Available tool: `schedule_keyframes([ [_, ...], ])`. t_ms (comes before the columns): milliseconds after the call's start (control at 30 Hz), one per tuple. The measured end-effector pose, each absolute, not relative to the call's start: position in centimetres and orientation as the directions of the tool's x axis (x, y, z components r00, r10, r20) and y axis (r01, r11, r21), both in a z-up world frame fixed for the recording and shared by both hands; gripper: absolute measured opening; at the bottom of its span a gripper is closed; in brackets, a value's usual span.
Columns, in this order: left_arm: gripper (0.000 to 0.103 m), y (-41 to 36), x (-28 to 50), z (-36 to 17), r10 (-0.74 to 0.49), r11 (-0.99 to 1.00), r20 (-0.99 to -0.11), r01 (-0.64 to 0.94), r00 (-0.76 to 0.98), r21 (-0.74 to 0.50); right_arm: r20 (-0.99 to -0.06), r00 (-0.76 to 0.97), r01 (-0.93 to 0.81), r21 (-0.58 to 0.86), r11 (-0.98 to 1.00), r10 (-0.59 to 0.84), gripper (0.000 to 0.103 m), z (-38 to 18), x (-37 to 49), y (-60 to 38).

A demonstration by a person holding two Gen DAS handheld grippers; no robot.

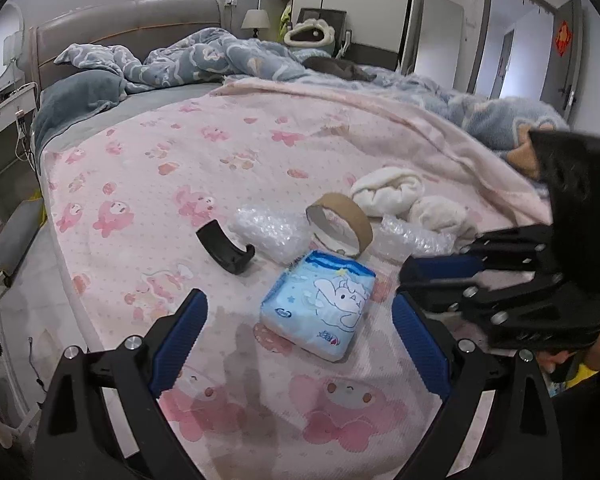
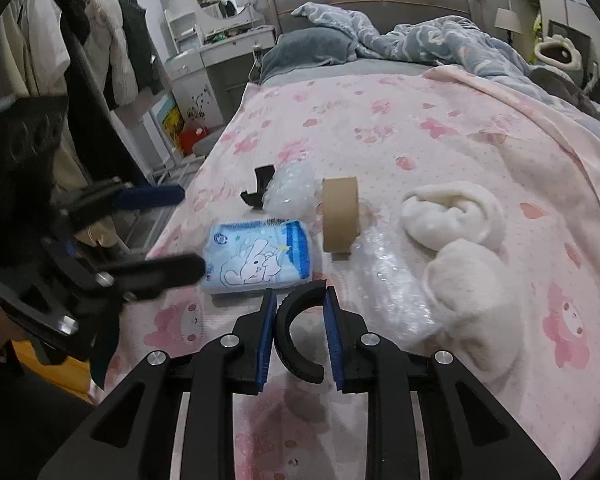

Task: Collect trash
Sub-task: 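Grasp the blue diaper pack with the left tool while the right tool grasps the black clip, then carry the diaper pack and black clip over the green trash bin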

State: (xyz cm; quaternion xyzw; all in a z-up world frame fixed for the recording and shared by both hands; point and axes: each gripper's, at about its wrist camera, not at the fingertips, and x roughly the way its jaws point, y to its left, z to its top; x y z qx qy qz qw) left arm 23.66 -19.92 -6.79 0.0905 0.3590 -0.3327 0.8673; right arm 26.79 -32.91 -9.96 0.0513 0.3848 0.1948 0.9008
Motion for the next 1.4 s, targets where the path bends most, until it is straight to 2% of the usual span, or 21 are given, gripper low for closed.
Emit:
schedule_keyframes([
  [367, 0.095, -21.8, 24.2, -8.8, -0.464, 0.767, -0.729, 0.64, 0.503, -0.046, -0.57, 0.639, -0.284, 0.449, 0.847, 0.516, 0.024, -8.6, 25.4, -36.0],
  [533, 0.094, -22.3, 24.5, -9.3, -0.46, 0.771, -0.733, 0.635, 0.501, -0.05, -0.567, 0.642, -0.285, 0.449, 0.847, 0.517, 0.024, -8.1, 25.1, -36.2],
  [600, 0.093, -22.7, 24.5, -9.3, -0.46, 0.771, -0.735, 0.635, 0.497, -0.053, -0.56, 0.637, -0.284, 0.469, 0.836, 0.53, 0.024, -8.0, 24.9, -36.4],
  [667, 0.086, -23.0, 24.6, -9.5, -0.453, 0.772, -0.741, 0.634, 0.495, -0.049, -0.558, 0.636, -0.286, 0.471, 0.835, 0.533, 0.024, -7.9, 24.8, -36.6],
  [967, 0.068, -23.2, 24.2, -9.5, -0.46, 0.766, -0.749, 0.64, 0.478, -0.061, -0.549, 0.639, -0.272, 0.493, 0.826, 0.538, 0.024, -7.6, 24.4, -37.2],
  [1400, 0.063, -20.2, 21.8, -7.3, -0.458, 0.8, -0.717, 0.596, 0.525, -0.074, -0.559, 0.671, -0.239, 0.46, 0.855, 0.487, 0.024, -6.4, 23.7, -35.1],
])
